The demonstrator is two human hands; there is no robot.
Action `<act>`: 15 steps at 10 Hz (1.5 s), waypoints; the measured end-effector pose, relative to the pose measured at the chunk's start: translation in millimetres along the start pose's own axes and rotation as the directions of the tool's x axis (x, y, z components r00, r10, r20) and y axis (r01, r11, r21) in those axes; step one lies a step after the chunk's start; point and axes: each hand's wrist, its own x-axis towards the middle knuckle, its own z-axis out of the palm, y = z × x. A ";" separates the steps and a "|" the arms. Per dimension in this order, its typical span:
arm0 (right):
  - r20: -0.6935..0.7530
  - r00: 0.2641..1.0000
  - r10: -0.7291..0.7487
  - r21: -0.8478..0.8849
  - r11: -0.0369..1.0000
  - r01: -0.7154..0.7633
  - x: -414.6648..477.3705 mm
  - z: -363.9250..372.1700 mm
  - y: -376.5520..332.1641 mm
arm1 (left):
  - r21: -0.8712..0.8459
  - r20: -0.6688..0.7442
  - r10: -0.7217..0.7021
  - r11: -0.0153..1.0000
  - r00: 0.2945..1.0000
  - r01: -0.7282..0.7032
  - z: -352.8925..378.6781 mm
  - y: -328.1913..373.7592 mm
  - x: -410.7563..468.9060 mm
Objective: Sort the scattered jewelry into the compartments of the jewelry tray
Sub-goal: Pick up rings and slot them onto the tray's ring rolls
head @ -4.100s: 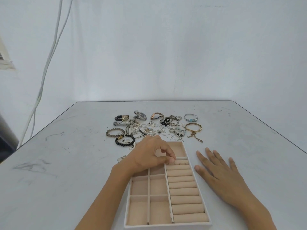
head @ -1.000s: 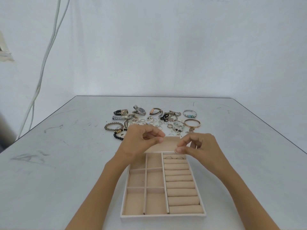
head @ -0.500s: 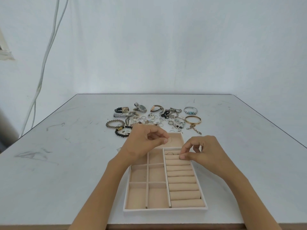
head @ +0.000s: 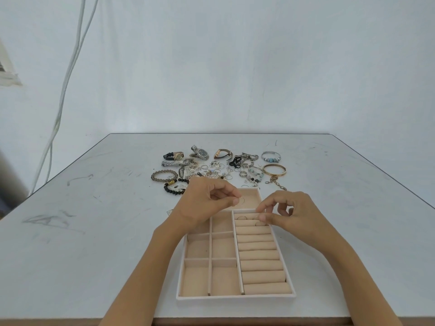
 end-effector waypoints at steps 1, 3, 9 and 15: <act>0.005 1.000 0.016 -0.013 1.000 -0.016 -0.1 1.4 -0.3 | -0.010 0.012 -0.009 1.000 1.000 0.009 0.1 -0.2 -0.3; 0.003 0.998 0.056 -0.046 0.997 -0.056 1.4 4.4 0.6 | -0.016 0.046 -0.018 1.000 0.999 0.019 0.3 0.8 -1.0; 0.072 0.951 0.301 -0.593 0.780 -0.201 -29.1 8.5 26.0 | 0.104 0.177 0.015 0.994 0.984 -0.034 -0.5 0.9 -3.5; 0.068 0.950 0.304 -0.645 0.740 -0.191 -26.6 9.5 25.0 | 0.186 0.330 0.123 0.964 0.936 -0.192 0.8 -4.2 -3.2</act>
